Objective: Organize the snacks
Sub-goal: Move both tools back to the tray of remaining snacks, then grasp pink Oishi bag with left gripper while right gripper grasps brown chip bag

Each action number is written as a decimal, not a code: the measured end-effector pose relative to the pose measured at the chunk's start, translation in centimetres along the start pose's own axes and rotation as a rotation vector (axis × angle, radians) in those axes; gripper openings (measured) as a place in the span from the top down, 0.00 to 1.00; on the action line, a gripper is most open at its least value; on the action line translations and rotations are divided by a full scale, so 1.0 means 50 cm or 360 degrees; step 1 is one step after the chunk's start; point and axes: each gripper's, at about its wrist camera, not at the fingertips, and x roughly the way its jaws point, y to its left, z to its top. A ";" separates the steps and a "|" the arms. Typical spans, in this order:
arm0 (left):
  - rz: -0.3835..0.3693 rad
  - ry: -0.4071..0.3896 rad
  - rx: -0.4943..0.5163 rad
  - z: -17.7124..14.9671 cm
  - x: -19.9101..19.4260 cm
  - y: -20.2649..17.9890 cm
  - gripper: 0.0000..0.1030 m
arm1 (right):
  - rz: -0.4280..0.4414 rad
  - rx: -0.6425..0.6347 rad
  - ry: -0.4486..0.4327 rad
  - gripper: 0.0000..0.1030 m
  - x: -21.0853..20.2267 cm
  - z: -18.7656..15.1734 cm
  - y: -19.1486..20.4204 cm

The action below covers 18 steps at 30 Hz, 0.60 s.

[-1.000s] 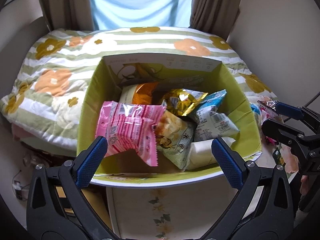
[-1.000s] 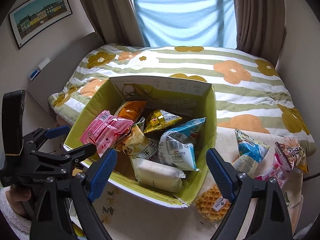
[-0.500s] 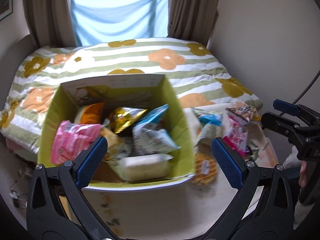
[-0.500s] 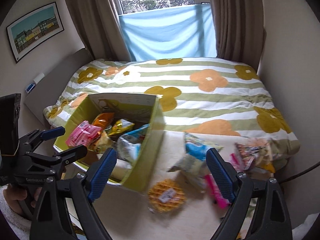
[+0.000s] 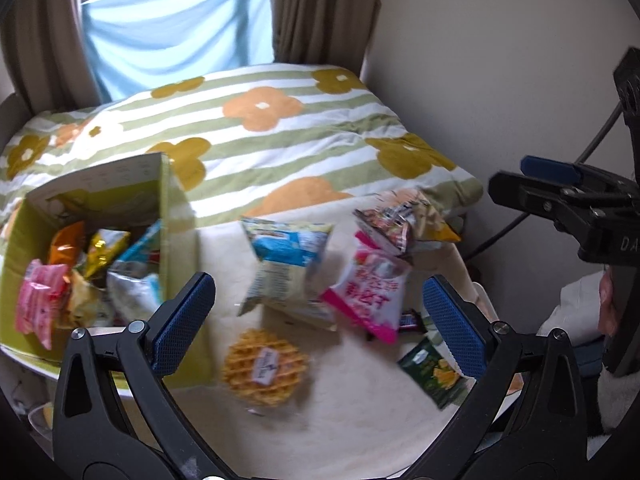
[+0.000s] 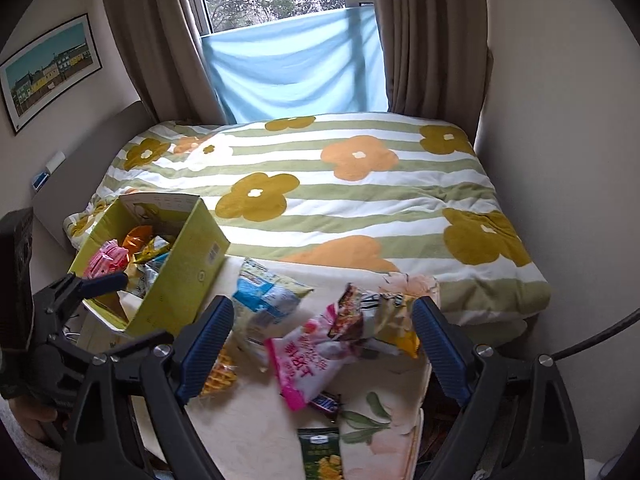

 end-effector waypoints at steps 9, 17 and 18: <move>-0.0090 0.0180 0.0184 -0.007 0.135 -0.079 0.00 | 0.0004 0.0019 0.0158 0.14 0.101 -0.040 -0.079; -0.0190 0.0300 0.0308 -0.023 0.241 -0.096 0.00 | 0.0025 0.0064 0.0300 0.14 0.200 -0.063 -0.107; -0.0201 0.0305 0.0311 -0.023 0.251 -0.095 0.00 | 0.0030 0.0064 0.0317 0.14 0.213 -0.065 -0.106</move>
